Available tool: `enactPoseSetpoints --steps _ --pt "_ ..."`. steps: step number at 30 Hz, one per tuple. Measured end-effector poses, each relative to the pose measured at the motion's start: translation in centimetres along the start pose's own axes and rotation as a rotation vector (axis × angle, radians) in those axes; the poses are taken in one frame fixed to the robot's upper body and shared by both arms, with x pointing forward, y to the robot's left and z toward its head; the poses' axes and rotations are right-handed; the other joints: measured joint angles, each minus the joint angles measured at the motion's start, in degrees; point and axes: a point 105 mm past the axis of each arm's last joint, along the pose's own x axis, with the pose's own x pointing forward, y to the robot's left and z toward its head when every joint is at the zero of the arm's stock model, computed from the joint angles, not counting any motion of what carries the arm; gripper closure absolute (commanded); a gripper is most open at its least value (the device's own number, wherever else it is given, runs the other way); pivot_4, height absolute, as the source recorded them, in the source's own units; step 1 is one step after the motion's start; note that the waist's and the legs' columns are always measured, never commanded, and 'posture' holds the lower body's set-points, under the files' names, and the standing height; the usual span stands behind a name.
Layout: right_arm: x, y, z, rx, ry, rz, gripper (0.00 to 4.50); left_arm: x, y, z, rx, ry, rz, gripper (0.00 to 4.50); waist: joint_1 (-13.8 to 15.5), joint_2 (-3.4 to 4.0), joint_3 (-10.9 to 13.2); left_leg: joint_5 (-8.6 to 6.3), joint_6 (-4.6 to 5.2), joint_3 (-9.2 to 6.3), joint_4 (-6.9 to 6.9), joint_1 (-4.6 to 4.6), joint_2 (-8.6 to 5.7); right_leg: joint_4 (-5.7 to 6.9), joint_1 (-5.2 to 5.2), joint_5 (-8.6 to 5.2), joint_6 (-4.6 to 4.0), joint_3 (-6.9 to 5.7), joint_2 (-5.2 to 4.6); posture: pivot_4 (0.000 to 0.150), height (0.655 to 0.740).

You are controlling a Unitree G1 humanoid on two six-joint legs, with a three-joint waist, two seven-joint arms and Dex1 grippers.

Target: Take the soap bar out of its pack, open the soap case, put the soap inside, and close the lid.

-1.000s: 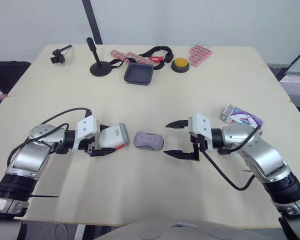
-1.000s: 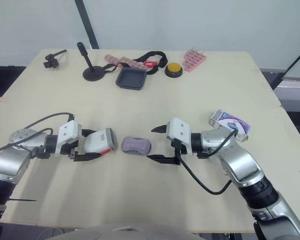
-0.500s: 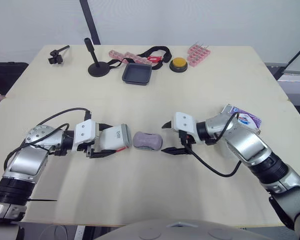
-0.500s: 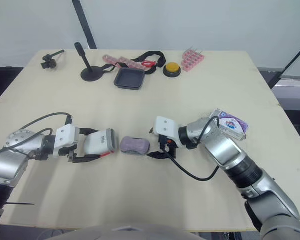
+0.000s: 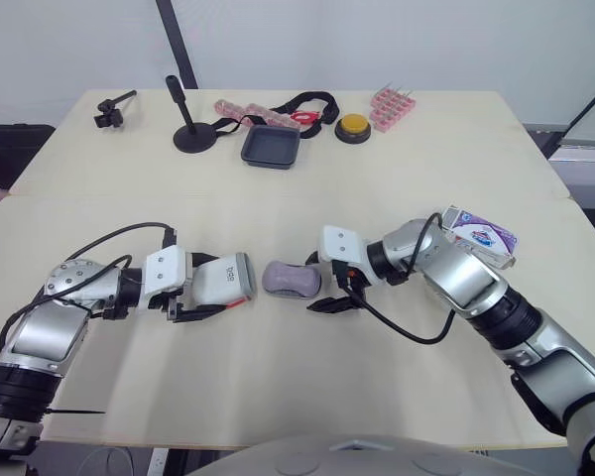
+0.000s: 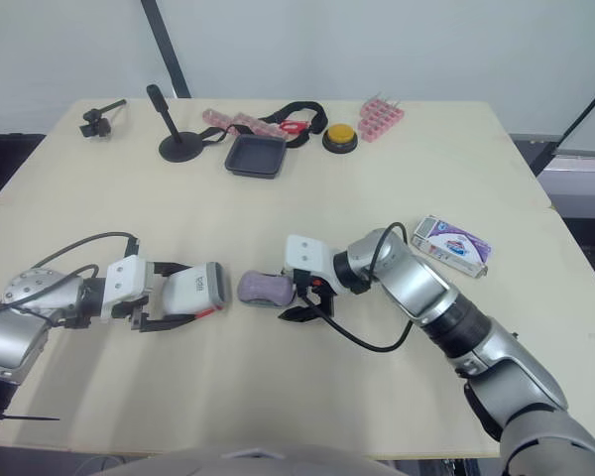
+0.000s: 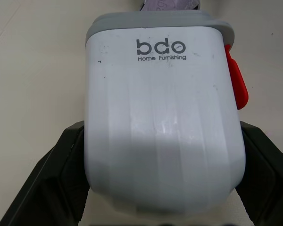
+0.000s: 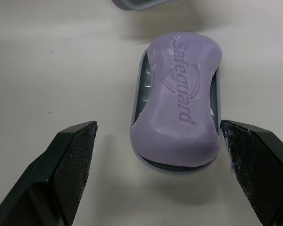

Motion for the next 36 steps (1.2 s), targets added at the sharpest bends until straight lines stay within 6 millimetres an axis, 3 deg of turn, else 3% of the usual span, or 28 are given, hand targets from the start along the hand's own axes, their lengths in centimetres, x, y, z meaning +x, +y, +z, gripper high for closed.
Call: enactPoseSetpoints --steps 19,20,25,36 --pt "1.8 -1.3 -0.4 -0.024 0.087 -0.059 0.00 -0.1 -0.2 -0.3 0.008 0.021 0.000 1.02 -0.1 -0.03 0.0 0.05 -0.08 0.01 0.00 0.12 0.00 0.10 0.02 0.01 -0.02 0.02 0.00 0.150 0.7400" --pt "1.8 -1.4 -0.4 -0.025 0.087 -0.062 0.54 -0.1 -0.2 -0.3 0.008 0.021 -0.001 1.02 -0.1 -0.03 0.0 0.06 -0.10 0.01 0.00 0.13 0.00 0.13 0.02 0.01 -0.02 0.02 0.00 0.150 0.7400" --pt "2.0 -1.5 -0.3 -0.032 0.081 -0.071 1.96 -0.1 -0.2 -0.3 0.009 0.022 -0.007 1.02 -0.1 -0.03 0.0 0.09 -0.13 0.01 0.00 0.22 0.01 0.18 0.06 0.02 -0.04 0.03 0.00 0.150 0.7400" --pt "1.3 -1.5 -0.7 -0.037 0.088 -0.089 1.97 -0.1 0.1 0.0 0.023 0.017 -0.007 1.02 0.4 -0.04 0.0 0.10 -0.11 0.00 0.00 0.36 -0.01 0.14 0.08 0.02 -0.05 0.01 -0.03 0.150 0.7400"
